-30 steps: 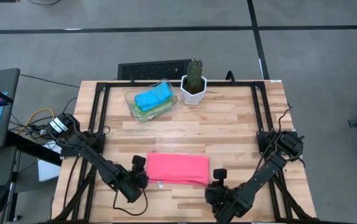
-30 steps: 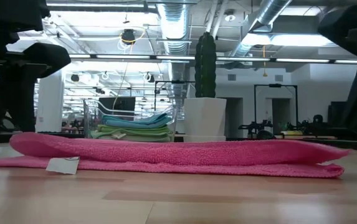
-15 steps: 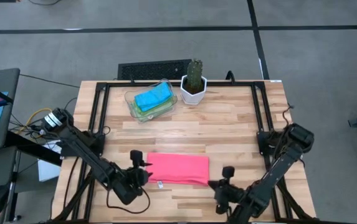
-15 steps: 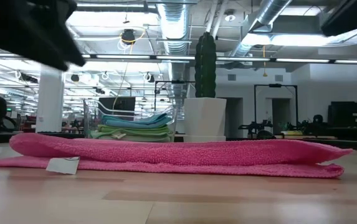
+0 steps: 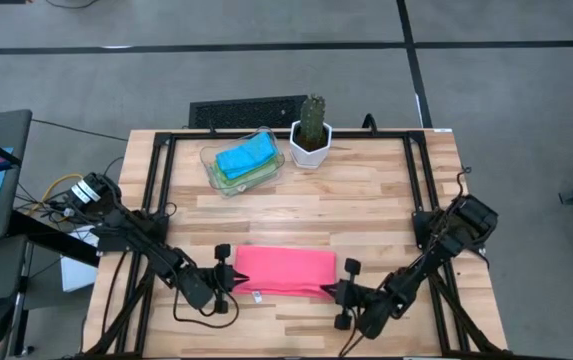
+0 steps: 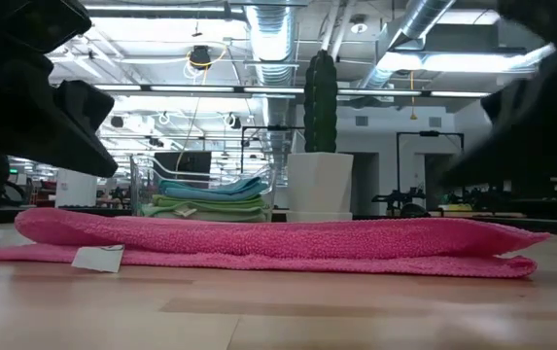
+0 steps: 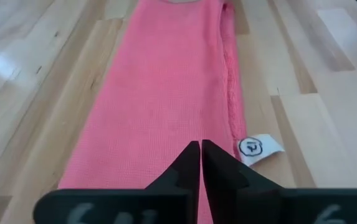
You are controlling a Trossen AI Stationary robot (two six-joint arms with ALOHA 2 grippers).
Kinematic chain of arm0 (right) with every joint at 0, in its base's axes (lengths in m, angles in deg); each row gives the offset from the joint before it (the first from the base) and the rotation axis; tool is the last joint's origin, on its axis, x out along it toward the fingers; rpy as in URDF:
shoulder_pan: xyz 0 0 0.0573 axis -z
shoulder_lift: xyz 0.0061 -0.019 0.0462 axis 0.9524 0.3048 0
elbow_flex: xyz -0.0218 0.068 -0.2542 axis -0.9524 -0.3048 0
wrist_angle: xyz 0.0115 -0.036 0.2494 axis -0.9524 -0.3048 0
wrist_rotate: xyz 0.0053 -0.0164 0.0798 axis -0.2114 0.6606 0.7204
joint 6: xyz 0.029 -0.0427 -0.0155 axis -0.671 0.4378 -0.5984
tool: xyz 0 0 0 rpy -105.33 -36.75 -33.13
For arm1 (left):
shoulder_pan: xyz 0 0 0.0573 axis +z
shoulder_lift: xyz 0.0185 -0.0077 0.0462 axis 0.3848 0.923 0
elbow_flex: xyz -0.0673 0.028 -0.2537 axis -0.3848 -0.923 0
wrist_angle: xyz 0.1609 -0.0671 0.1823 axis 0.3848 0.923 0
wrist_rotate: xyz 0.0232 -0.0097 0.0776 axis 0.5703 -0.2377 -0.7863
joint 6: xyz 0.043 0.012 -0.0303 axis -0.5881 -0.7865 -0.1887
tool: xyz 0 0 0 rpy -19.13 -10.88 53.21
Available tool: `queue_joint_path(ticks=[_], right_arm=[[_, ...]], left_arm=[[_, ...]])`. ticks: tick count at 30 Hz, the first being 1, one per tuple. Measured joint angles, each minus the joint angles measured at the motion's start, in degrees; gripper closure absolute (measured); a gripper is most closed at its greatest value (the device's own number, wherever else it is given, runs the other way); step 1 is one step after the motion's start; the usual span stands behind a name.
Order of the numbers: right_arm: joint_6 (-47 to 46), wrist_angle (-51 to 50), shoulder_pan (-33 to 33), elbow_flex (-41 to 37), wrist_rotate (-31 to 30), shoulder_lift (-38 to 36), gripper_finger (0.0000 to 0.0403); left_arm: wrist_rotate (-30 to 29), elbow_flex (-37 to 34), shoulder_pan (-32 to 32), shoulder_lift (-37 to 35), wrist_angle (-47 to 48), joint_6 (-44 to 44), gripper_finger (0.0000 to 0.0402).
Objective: Fold microfiber towels
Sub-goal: Fold the pink microfiber towel
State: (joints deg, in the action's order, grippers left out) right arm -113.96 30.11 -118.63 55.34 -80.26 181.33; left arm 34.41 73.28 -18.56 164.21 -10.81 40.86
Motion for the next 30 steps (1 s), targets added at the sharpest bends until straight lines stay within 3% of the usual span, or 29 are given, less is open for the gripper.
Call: queue_joint_path(ticks=[10, 20, 25, 30], right_arm=[[0.7, 10.4, 0.7, -1.6, 6.2, 7.1, 0.0383], [1.2, 8.6, -1.3, -1.0, 4.6, 6.3, 0.0383], [14.8, 20.7, 0.1, -0.4, 0.2, 5.0, 0.0388], [23.9, 32.7, 6.0, -0.5, 7.3, 9.3, 0.0391]], left_arm=[[3.8, -0.2, -0.4, 6.4, -3.9, 1.4, 0.0401], [5.7, 0.2, -0.7, 9.2, -3.8, 4.5, 0.0401], [5.6, 0.2, -0.7, 9.2, -3.7, 4.6, 0.0401], [4.4, 0.2, -0.7, 9.2, -3.8, 4.8, 0.0401]])
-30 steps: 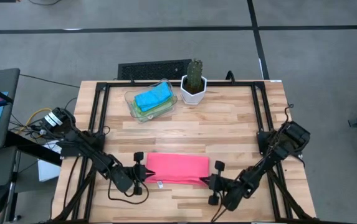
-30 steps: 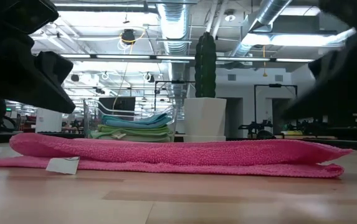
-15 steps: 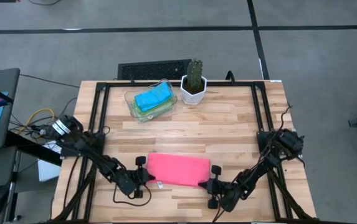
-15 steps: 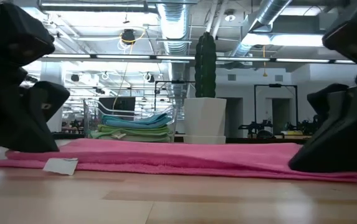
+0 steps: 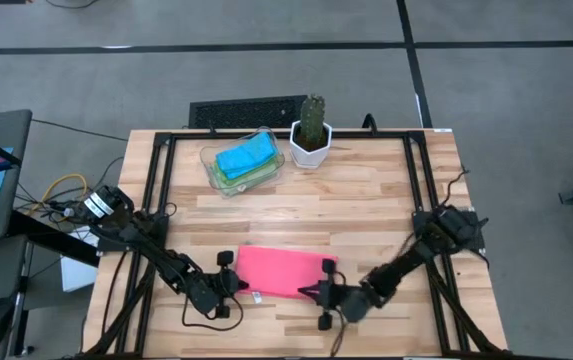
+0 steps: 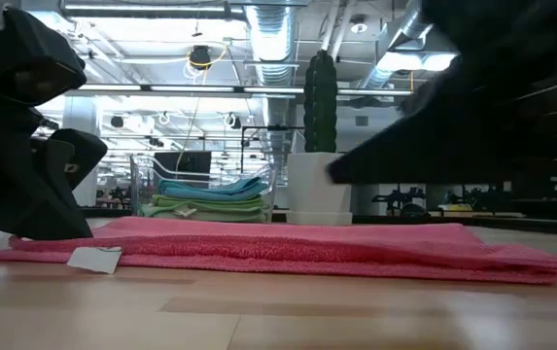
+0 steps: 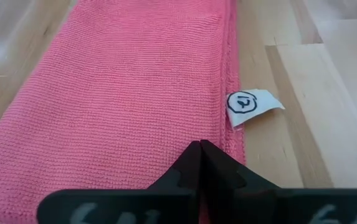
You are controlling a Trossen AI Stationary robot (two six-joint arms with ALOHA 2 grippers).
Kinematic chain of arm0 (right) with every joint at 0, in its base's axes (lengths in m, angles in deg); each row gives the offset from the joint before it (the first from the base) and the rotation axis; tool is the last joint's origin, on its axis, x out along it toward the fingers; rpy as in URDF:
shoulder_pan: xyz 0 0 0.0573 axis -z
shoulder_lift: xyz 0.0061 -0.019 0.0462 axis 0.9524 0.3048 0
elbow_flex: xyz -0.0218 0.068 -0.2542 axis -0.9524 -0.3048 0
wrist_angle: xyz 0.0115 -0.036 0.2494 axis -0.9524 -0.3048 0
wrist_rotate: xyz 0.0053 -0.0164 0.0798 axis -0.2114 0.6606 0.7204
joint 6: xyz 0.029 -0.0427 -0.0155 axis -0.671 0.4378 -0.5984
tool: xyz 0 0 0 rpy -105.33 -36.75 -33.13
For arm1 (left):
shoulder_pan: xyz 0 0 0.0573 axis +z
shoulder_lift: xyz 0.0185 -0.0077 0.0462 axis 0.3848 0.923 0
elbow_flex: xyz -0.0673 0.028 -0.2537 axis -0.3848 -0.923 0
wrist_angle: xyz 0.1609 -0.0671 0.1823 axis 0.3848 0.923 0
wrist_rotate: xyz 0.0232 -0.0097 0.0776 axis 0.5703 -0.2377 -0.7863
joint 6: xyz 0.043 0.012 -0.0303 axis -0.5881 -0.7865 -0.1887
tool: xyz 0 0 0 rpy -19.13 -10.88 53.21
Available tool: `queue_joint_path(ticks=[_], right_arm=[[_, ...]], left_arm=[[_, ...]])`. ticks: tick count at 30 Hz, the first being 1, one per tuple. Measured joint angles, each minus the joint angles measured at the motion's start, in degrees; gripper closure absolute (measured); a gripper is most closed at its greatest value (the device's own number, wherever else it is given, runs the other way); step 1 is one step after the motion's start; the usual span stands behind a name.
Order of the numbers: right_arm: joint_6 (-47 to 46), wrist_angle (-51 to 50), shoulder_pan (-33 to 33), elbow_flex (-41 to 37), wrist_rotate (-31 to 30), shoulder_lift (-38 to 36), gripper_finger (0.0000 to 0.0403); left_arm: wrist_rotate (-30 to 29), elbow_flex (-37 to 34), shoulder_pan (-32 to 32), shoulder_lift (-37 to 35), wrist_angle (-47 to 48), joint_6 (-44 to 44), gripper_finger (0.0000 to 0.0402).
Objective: Fold microfiber towels
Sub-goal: Fold the pink microfiber towel
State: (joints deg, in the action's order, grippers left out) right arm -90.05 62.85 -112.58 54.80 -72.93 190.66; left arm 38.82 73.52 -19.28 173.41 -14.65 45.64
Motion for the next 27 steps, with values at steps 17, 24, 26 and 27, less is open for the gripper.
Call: queue_joint_path(ticks=[17, 24, 26, 27], right_arm=[[1.7, 8.9, 3.4, 0.6, 10.0, 5.3, 0.0381], [13.8, 11.2, 9.8, 7.7, 20.4, 5.2, 0.0394], [13.3, 11.5, 11.4, 9.6, 23.0, 7.6, 0.0395], [12.8, 11.3, 12.0, 10.2, 23.6, 9.0, 0.0393]], left_arm=[[-0.3, 0.0, 0.0, 0.0, 0.2, 0.3, 0.0401], [-2.1, 0.0, 0.0, 0.0, 0.1, 0.3, 0.0401], [-2.0, 0.0, 0.0, 0.0, 0.1, 0.4, 0.0401], [-2.0, 0.0, 0.0, 0.0, 0.1, 0.4, 0.0401]])
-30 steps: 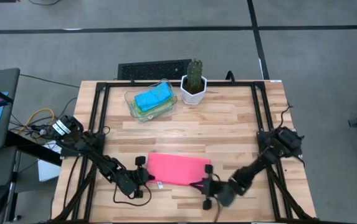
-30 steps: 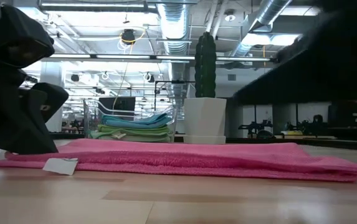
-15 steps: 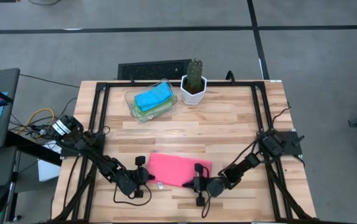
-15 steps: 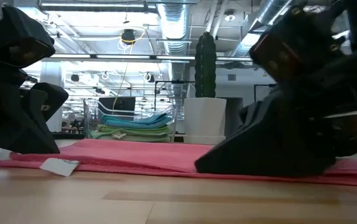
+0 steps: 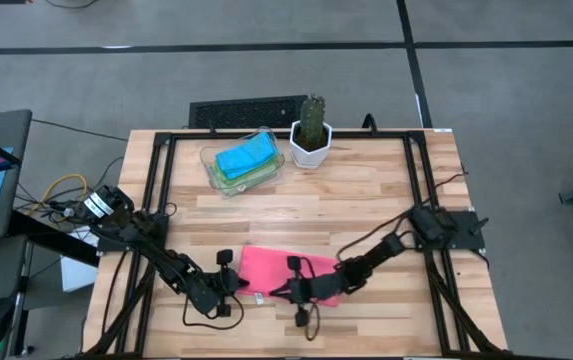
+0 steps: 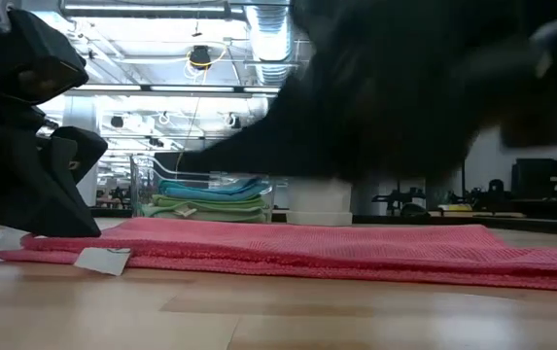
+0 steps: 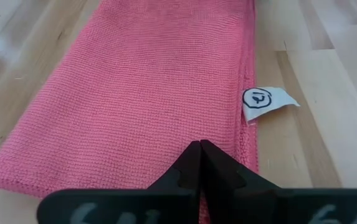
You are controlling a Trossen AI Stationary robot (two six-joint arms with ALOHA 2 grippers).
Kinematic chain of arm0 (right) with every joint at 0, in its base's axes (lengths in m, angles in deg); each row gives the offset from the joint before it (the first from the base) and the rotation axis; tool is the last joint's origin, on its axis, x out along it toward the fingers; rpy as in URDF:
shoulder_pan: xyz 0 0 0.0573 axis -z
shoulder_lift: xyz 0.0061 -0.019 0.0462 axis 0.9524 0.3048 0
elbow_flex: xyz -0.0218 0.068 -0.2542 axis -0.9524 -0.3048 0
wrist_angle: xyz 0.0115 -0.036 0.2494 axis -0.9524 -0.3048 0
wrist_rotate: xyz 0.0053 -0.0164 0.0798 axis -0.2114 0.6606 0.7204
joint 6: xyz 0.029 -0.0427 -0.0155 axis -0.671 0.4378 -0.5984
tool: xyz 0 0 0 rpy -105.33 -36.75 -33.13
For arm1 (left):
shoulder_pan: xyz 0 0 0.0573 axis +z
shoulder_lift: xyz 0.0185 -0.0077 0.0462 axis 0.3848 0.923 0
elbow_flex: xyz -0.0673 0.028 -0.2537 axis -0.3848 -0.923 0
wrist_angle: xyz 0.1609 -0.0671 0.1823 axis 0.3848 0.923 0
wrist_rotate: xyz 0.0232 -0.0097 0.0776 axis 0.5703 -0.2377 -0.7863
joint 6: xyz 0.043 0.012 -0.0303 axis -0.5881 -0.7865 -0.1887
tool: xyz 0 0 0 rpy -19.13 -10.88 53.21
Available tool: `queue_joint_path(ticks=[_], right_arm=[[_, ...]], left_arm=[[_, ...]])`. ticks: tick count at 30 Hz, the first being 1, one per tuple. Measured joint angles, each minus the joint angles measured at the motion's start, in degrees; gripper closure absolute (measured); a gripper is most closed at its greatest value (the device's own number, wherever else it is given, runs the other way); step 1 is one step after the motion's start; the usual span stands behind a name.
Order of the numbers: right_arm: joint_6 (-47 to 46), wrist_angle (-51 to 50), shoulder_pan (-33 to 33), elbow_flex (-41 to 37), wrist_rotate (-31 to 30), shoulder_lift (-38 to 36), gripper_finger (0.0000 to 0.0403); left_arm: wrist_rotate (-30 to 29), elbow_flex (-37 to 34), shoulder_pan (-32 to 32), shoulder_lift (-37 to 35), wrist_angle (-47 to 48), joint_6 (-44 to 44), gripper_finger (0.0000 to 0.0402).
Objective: Fold microfiber towels
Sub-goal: Fold the pink microfiber towel
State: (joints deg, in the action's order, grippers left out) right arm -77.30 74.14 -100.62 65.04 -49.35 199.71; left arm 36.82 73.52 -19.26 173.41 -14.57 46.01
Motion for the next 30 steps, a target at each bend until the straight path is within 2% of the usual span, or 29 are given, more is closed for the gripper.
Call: queue_joint_path(ticks=[4, 8, 12, 19, 24, 30], right_arm=[[-3.3, 0.2, 1.5, 2.6, 3.0, 5.6, 0.0382], [-6.9, 1.2, 1.5, 4.2, 6.1, 8.6, 0.0388], [-8.1, 1.2, 1.9, 4.0, 7.3, 8.6, 0.0395], [-8.2, 0.8, 1.9, 4.0, 7.3, 8.5, 0.0380], [-7.7, 0.6, 1.9, 4.0, 7.2, 8.5, 0.0393], [-7.5, 0.8, 1.9, 4.0, 7.1, 8.4, 0.0382]], left_arm=[[0.0, 0.0, 0.0, 0.0, 0.0, 0.0, 0.0401], [-0.1, 0.0, 0.0, 0.0, -0.3, -0.7, 0.0401], [-3.0, 0.1, 0.0, -2.0, -0.2, -1.0, 0.0401], [-7.6, 0.5, -1.4, -6.0, -2.0, -1.1, 0.0401], [-10.5, 0.5, -2.9, 1.1, -6.3, -0.3, 0.0402], [-9.9, 0.6, -4.0, 13.2, -20.7, 2.9, 0.0402]])
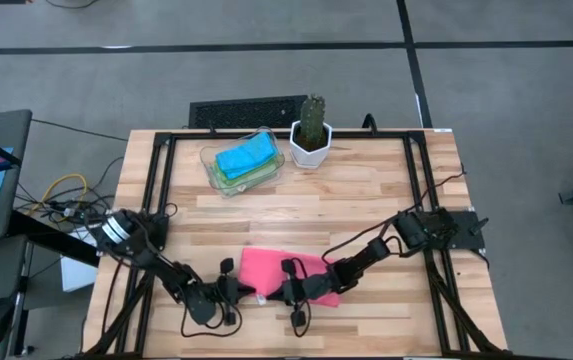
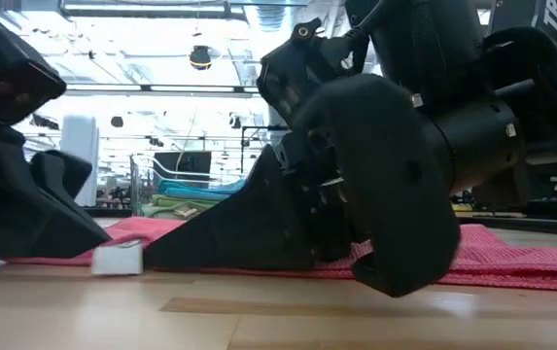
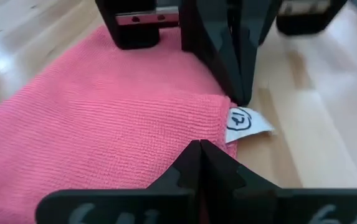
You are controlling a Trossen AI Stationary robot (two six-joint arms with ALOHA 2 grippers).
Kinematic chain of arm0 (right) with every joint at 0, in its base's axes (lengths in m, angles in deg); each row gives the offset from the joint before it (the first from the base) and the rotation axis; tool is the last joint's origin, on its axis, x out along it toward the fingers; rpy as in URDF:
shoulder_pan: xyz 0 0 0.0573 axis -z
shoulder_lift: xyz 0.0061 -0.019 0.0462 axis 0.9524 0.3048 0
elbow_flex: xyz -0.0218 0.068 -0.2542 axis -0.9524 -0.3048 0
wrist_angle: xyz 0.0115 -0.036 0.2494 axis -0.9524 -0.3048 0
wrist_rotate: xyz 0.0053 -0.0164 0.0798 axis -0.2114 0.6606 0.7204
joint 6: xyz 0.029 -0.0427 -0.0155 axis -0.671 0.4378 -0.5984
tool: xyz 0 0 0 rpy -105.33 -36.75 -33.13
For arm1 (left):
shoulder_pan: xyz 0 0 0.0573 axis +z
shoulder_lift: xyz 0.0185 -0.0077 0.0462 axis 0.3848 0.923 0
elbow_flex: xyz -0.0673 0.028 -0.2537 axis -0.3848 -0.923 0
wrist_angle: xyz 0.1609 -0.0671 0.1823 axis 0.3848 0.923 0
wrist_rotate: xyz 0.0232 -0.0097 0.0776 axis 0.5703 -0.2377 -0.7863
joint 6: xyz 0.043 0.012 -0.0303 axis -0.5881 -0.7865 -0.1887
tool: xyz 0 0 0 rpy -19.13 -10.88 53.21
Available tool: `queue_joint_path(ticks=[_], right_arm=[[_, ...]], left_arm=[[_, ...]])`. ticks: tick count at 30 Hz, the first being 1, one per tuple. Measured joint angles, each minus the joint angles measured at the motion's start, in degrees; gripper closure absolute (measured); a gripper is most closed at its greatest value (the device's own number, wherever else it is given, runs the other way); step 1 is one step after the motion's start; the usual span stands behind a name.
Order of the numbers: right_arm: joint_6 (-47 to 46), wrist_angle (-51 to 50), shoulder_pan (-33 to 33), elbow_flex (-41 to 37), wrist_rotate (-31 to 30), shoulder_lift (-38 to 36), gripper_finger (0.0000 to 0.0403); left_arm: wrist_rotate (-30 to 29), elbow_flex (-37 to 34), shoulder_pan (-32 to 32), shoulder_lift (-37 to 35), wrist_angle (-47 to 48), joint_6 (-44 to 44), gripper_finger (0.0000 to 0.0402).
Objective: Fold microfiber towels
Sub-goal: Fold the pink microfiber towel
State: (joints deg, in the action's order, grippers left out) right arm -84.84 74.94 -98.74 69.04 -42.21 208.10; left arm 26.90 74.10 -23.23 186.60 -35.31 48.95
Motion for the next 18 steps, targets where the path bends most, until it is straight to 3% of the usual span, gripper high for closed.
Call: queue_joint_path(ticks=[10, 18], right_arm=[[15.6, -2.2, 2.5, -1.0, -5.1, -11.1, 0.0395], [8.4, -3.2, 9.8, -1.0, -5.0, -4.6, 0.0393]], left_arm=[[-0.3, 0.1, -1.1, 1.6, 0.8, 1.4, 0.0402], [-1.3, -0.1, -1.5, 1.3, 0.1, 1.4, 0.0402]])
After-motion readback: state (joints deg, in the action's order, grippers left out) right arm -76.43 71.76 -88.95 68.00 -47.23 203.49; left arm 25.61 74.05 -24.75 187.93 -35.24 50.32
